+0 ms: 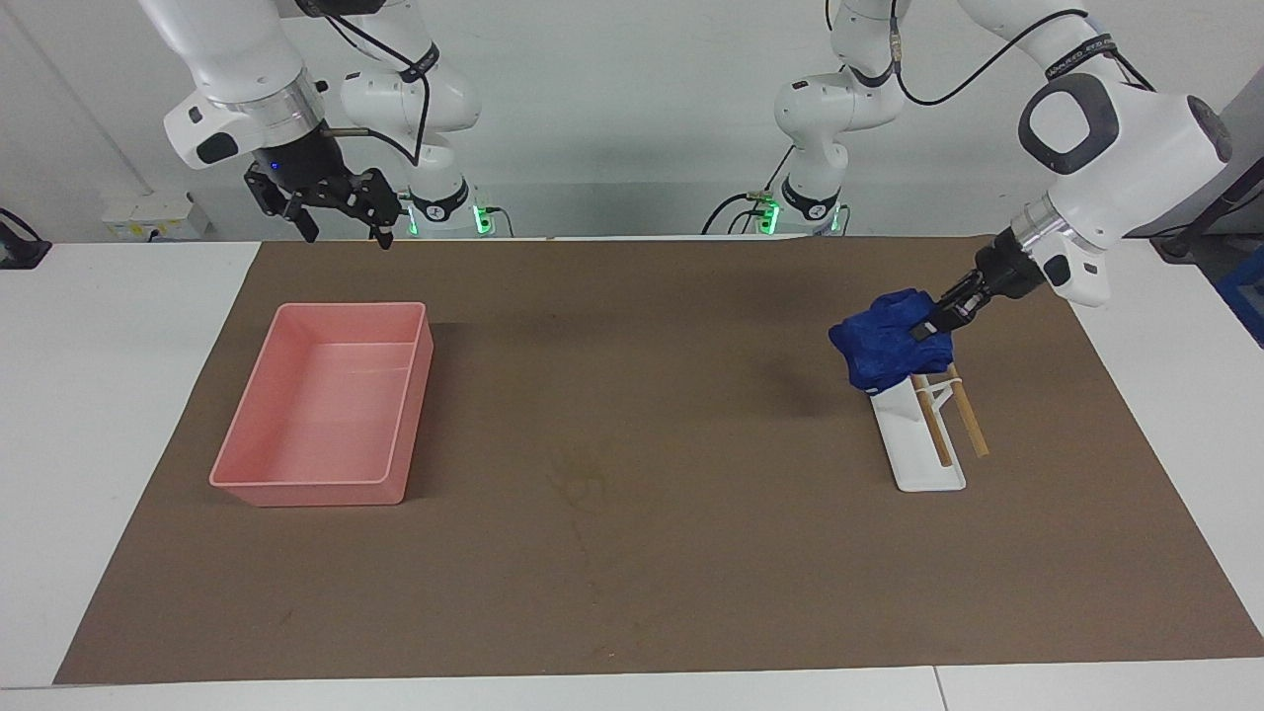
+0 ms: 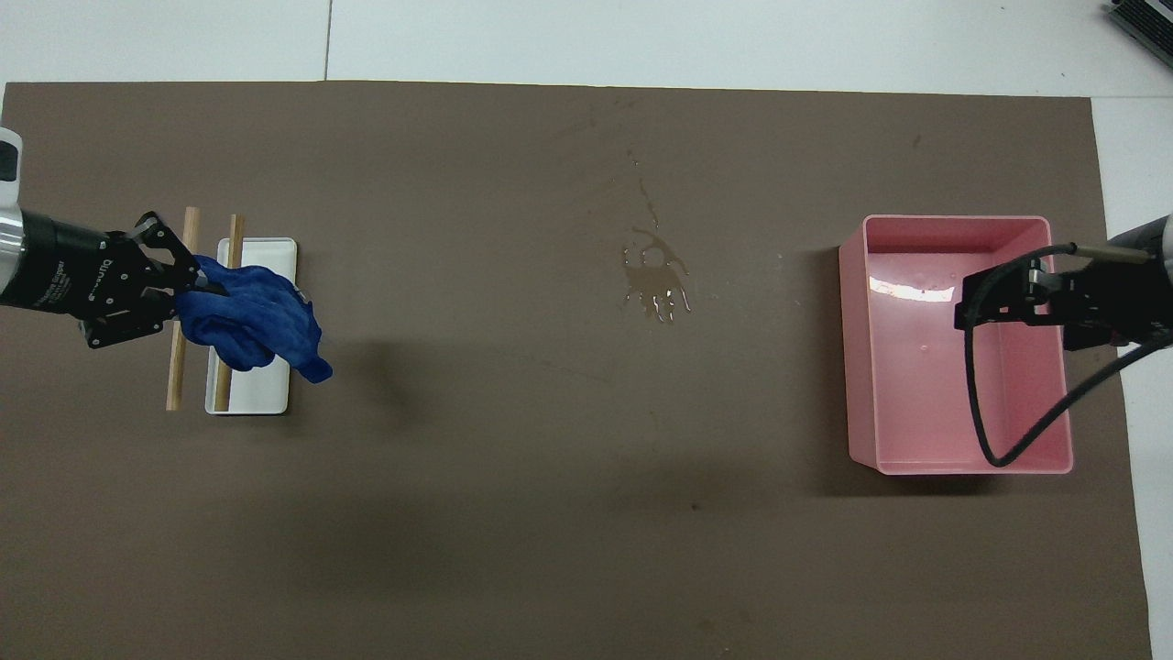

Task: Wipe water with towel using both arms
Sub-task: 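Extend the towel toward center while the right gripper reaches toward it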

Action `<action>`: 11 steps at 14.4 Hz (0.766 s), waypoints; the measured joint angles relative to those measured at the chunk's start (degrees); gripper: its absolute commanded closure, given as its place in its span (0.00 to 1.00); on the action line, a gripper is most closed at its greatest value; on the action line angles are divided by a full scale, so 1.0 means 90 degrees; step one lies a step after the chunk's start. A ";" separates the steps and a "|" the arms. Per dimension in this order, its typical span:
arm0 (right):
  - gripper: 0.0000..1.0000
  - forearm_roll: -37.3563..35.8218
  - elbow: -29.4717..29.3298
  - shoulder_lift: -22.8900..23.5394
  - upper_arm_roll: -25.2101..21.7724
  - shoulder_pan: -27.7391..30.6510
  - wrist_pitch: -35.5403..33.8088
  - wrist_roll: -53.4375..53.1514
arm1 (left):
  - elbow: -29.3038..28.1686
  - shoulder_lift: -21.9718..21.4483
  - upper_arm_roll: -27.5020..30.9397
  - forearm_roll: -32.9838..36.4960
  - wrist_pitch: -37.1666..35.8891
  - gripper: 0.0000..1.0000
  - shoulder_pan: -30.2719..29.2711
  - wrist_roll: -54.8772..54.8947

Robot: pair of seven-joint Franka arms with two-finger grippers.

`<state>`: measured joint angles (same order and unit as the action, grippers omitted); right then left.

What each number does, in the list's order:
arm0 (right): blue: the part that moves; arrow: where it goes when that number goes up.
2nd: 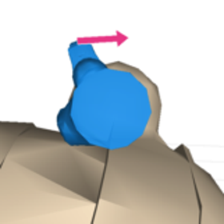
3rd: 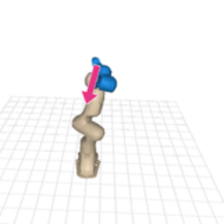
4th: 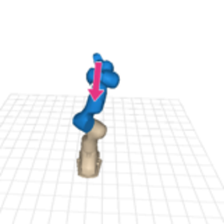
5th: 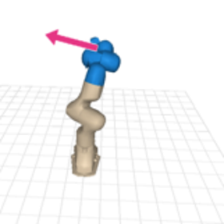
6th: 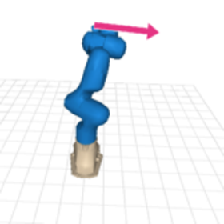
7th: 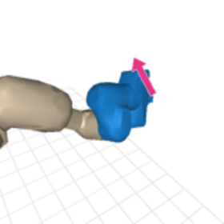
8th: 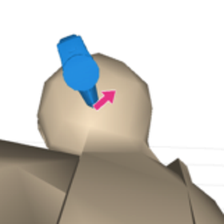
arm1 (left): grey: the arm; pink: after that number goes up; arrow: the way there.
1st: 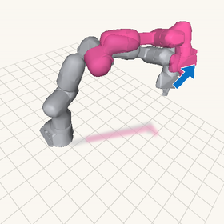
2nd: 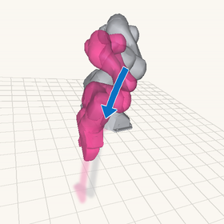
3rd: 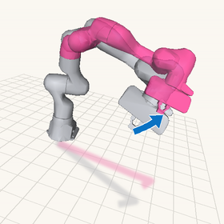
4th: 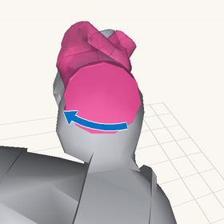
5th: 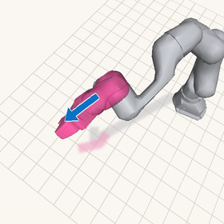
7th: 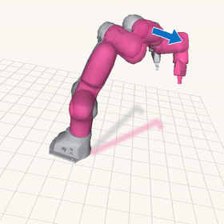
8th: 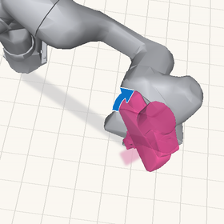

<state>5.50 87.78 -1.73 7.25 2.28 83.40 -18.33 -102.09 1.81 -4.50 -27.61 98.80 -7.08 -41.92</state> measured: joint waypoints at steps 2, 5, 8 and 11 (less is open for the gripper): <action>0.00 0.0487 0.0000 -0.0002 0.0116 -0.0021 0.0094 -0.0558 | 0.0000 -0.0116 -0.0020 -0.0587 -0.0100 1.00 0.0008 -0.1201; 0.00 0.0843 0.0001 -0.0003 0.0585 -0.0049 0.0492 -0.1629 | 0.0000 -0.0227 -0.0038 -0.1004 -0.0104 1.00 0.0207 -0.2664; 0.01 0.1364 0.0016 -0.0003 0.1160 -0.0071 0.1022 -0.3628 | 0.0000 -0.0265 -0.0051 -0.1479 0.0080 1.00 0.0500 -0.3842; 0.01 0.2097 0.0095 0.0011 0.1382 -0.0155 0.1725 -0.5313 | -0.0001 -0.0271 -0.0061 -0.1758 0.0378 1.00 0.0734 -0.4720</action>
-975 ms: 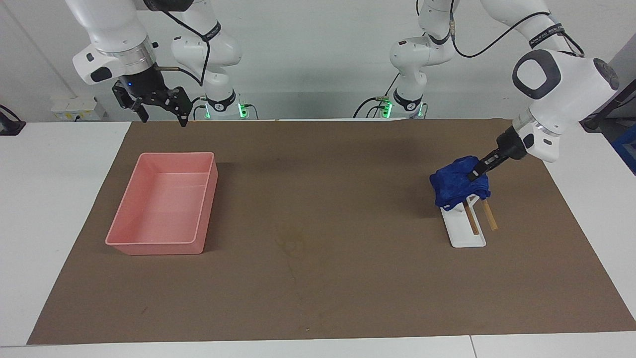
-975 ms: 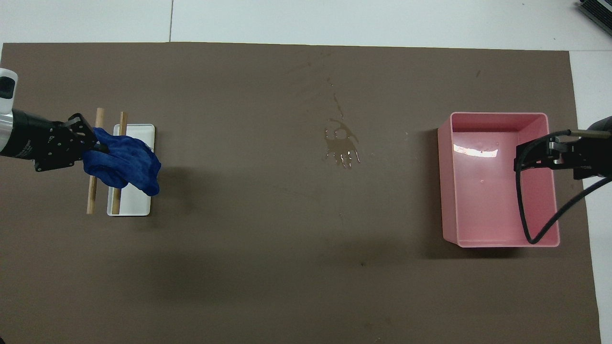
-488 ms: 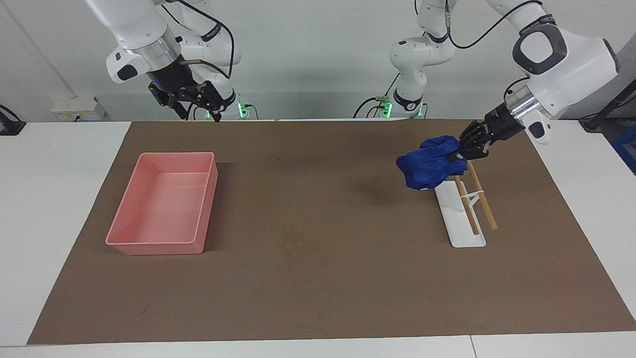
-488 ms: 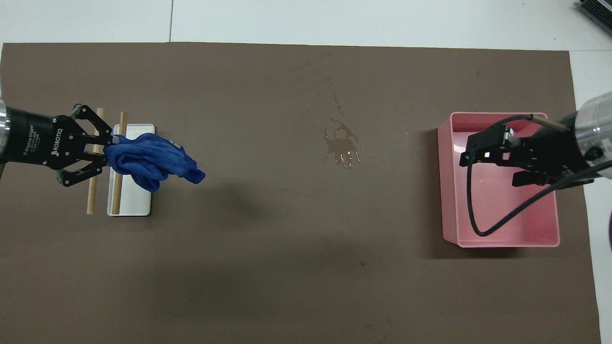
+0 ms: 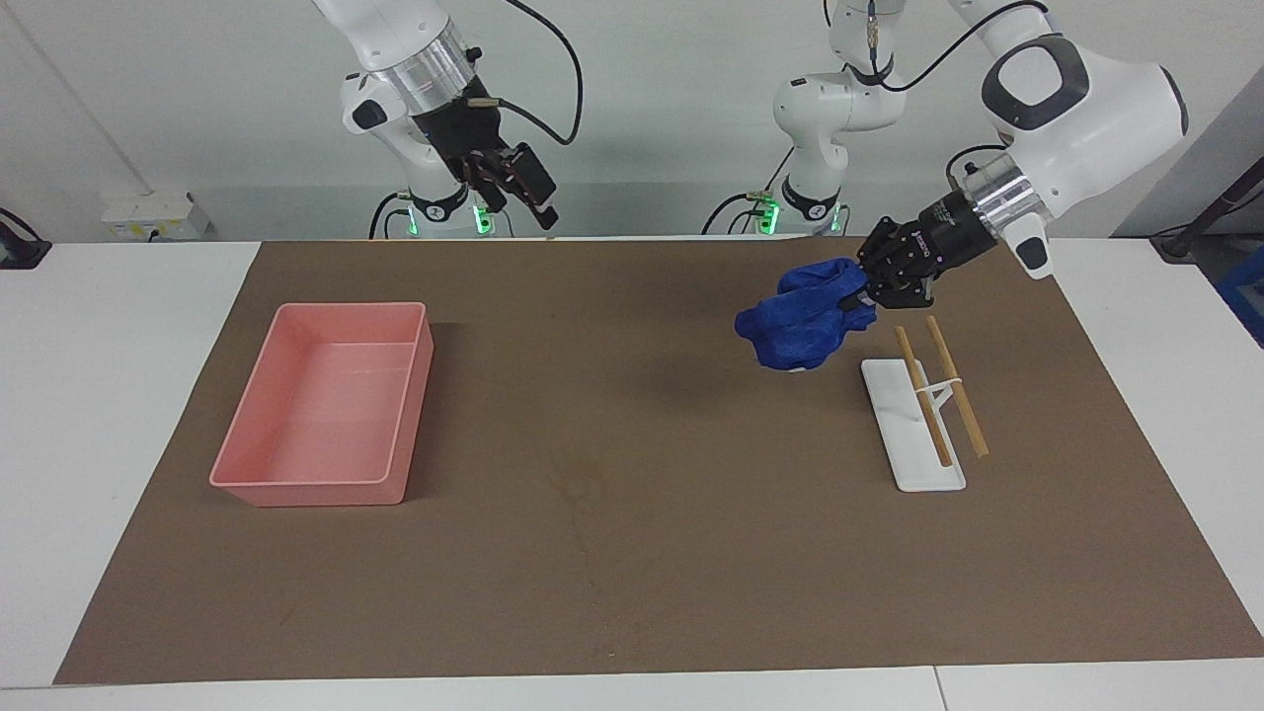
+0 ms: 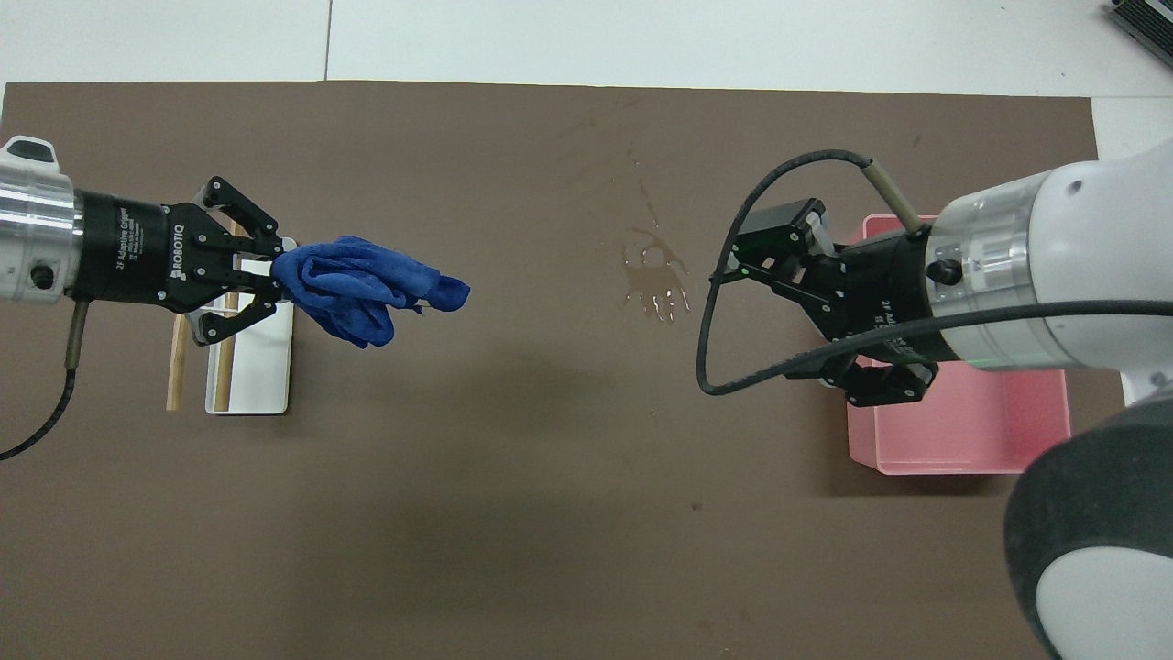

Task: Wipe water with towel using both arms
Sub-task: 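Extend the towel toward center while the right gripper reaches toward it, then grasp the blue towel with the right gripper from the left gripper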

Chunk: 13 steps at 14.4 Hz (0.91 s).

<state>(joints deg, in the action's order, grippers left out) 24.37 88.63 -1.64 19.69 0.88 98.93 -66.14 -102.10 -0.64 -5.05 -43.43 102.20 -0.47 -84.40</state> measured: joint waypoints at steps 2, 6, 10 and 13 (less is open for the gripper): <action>0.01 0.0154 0.0026 0.0061 0.0011 -0.0390 0.0565 -0.1150 | 0.0001 -0.0033 -0.0011 -0.0149 0.0140 1.00 0.0130 -0.0459; 0.05 0.0158 0.0071 0.0322 0.0034 -0.1267 0.1606 -0.3023 | 0.0001 -0.0169 -0.0024 -0.0338 0.0698 1.00 0.0564 -0.1339; 0.05 0.0158 0.0053 0.0548 0.0035 -0.1514 0.2060 -0.3835 | -0.0002 -0.0203 -0.0046 -0.0486 0.1030 1.00 0.0868 -0.1793; 0.07 0.0159 0.0046 0.0623 0.0029 -0.1732 0.2290 -0.4004 | -0.0035 -0.0290 -0.0056 -0.0556 0.1024 1.00 0.0921 -0.1798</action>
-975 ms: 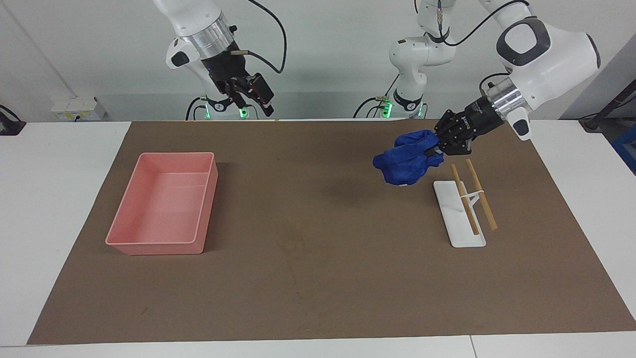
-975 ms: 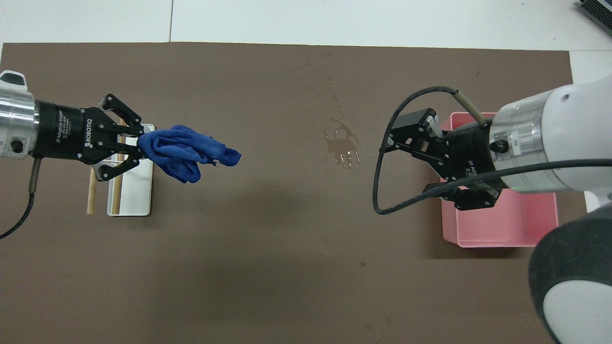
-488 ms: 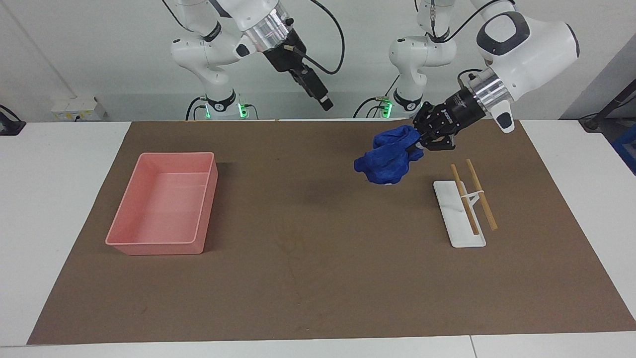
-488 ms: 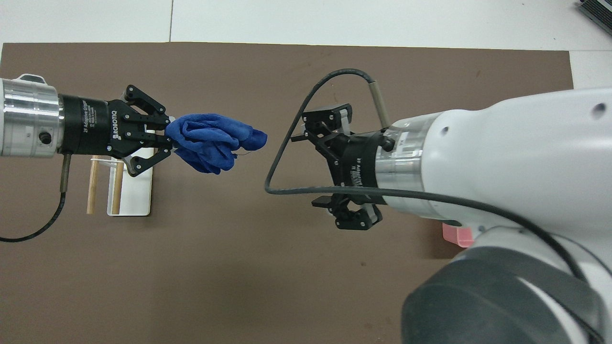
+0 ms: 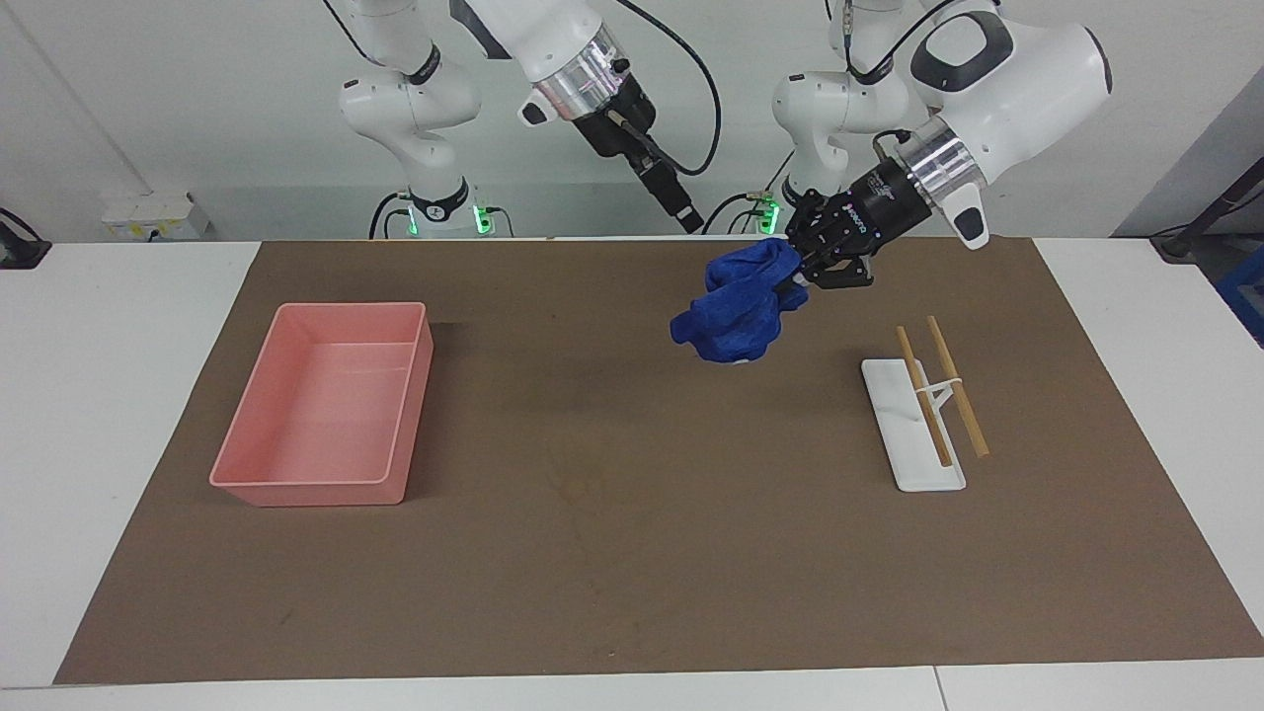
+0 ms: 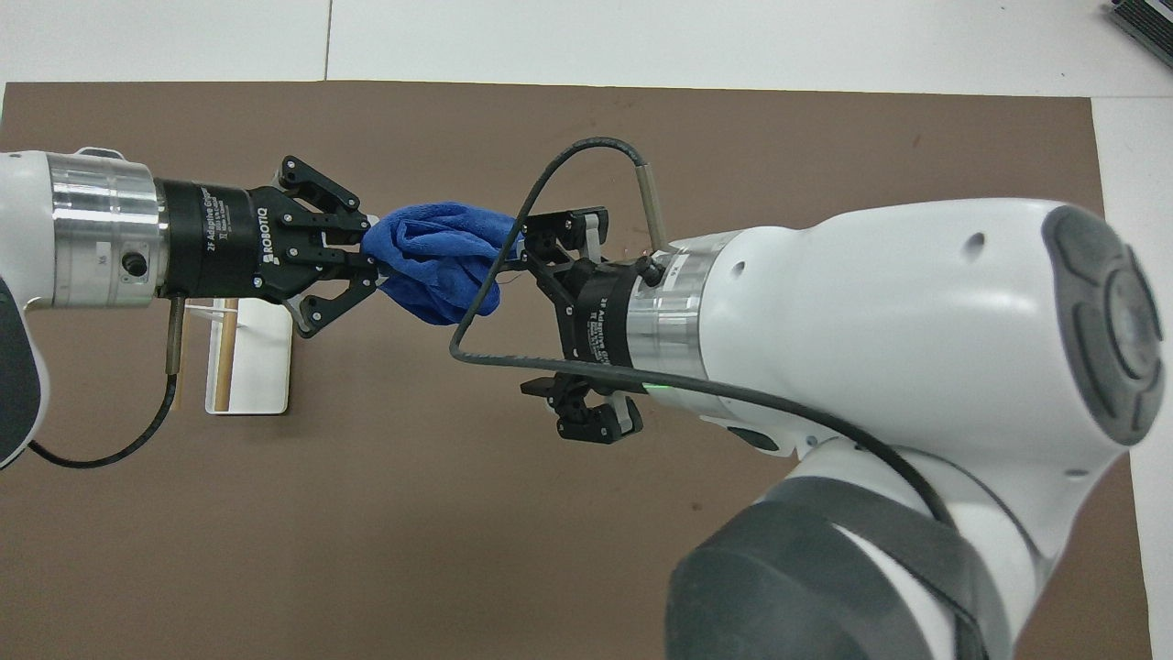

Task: Wipe water with towel using both arms
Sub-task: 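Grasp the blue towel with the right gripper from the left gripper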

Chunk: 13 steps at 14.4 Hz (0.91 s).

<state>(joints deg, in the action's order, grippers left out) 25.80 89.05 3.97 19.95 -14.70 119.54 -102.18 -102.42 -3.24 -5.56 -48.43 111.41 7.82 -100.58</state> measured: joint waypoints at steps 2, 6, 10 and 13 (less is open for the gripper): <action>0.07 -0.0003 0.0003 0.0104 0.0000 -0.0271 0.0343 -0.0221 | -0.0030 -0.0137 -0.0005 -0.0004 -0.0003 1.00 0.0100 -0.0077; 0.07 -0.0076 0.0007 0.0262 -0.0037 -0.0369 0.0662 -0.0294 | -0.0136 -0.0378 -0.0022 -0.0005 -0.0178 1.00 0.0204 -0.0177; 0.07 -0.0516 0.0004 0.0321 -0.0059 -0.0341 0.0867 -0.0294 | -0.0249 -0.0428 -0.0010 -0.0005 -0.0225 1.00 0.0206 -0.0177; 0.07 -0.0672 -0.0005 0.0328 -0.0070 -0.0277 0.1185 -0.0294 | -0.0343 -0.0475 -0.0006 -0.0005 -0.0224 1.00 0.0206 -0.0175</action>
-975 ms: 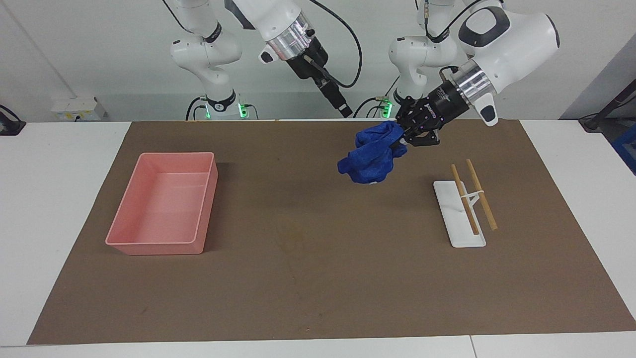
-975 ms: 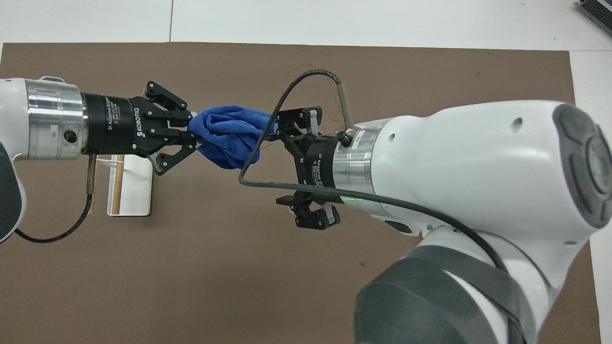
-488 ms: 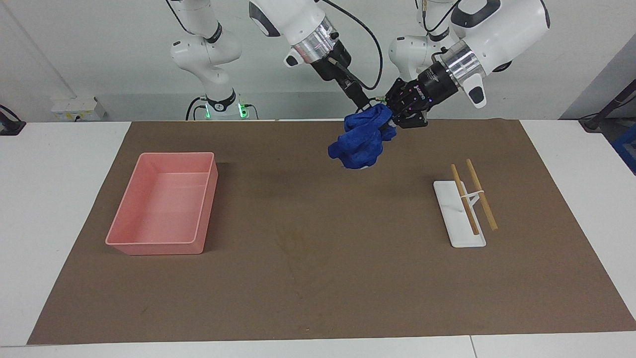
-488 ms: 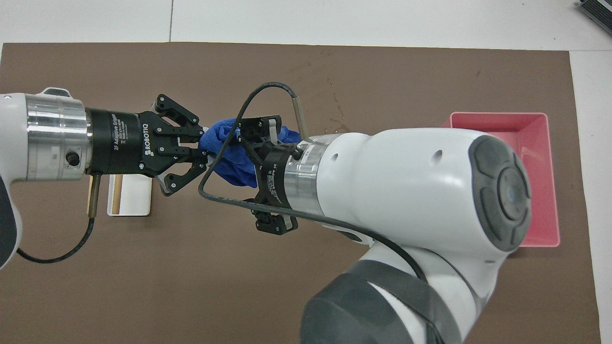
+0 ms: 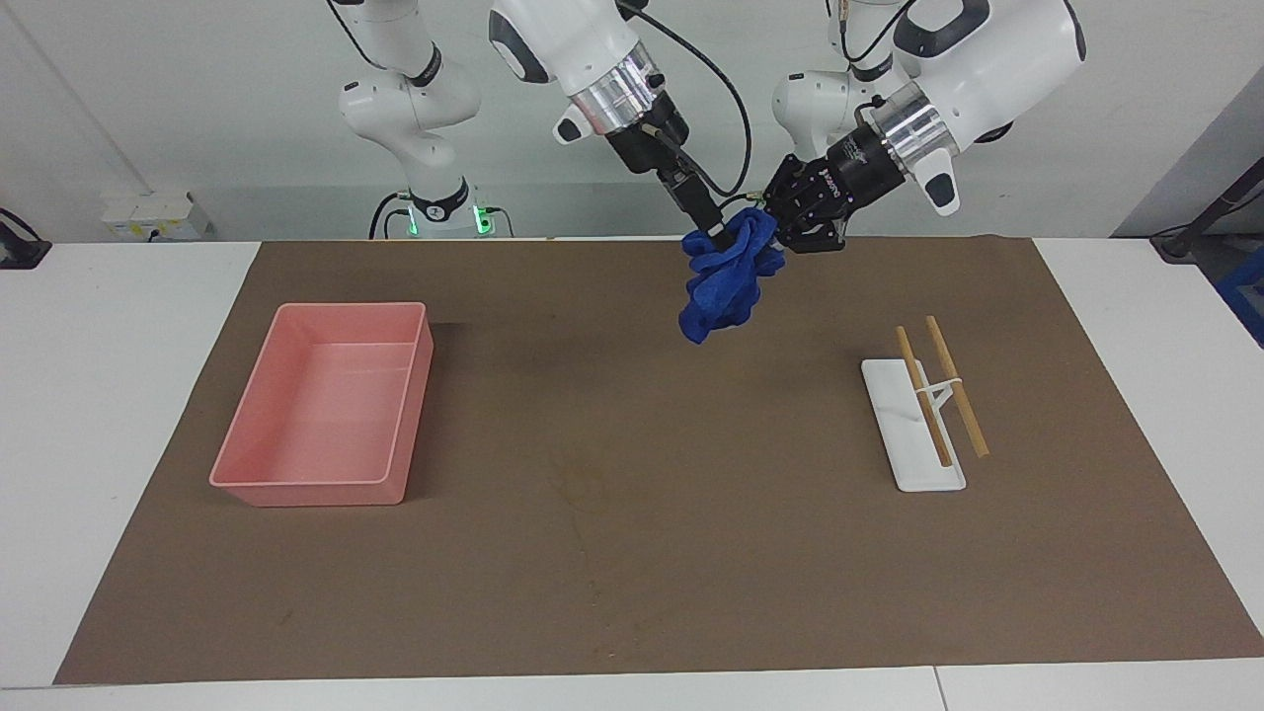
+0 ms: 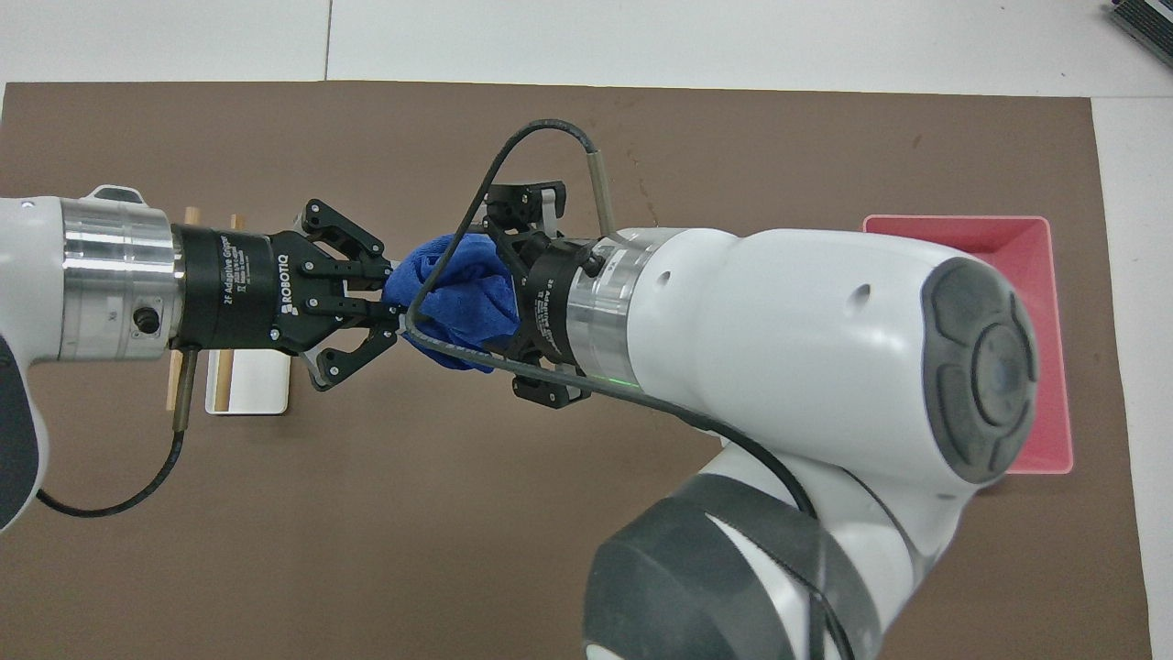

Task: Wipe water with towel using both arms
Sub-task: 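Grasp the blue towel with the right gripper from the left gripper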

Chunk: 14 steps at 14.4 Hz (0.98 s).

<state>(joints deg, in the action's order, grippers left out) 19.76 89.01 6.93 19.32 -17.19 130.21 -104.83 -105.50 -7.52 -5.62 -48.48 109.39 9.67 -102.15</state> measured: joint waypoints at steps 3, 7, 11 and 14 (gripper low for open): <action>0.07 -0.0034 0.0000 0.0115 -0.0007 0.0181 0.0389 0.0146 | -0.0012 -0.0034 -0.0015 0.0000 -0.0004 1.00 0.0009 0.0002; 0.07 -0.0034 0.0010 0.0283 0.0017 0.0191 0.0423 0.0209 | -0.0012 -0.0120 -0.0098 0.0000 0.0009 1.00 0.0035 0.0052; 0.07 -0.0034 0.0032 0.0503 0.0028 0.0138 0.0424 0.0210 | -0.0023 -0.0125 -0.0212 0.0000 0.0382 1.00 0.0054 0.0191; 0.29 -0.0034 0.0095 0.0529 0.0039 0.0092 0.0418 0.0358 | -0.0106 -0.0125 -0.0238 0.0000 0.0829 1.00 0.0068 0.0214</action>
<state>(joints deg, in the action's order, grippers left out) 19.45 89.87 11.69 19.67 -16.36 133.97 -101.61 -106.45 -8.64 -7.76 -48.48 116.85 10.28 -100.23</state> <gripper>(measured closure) 0.110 0.815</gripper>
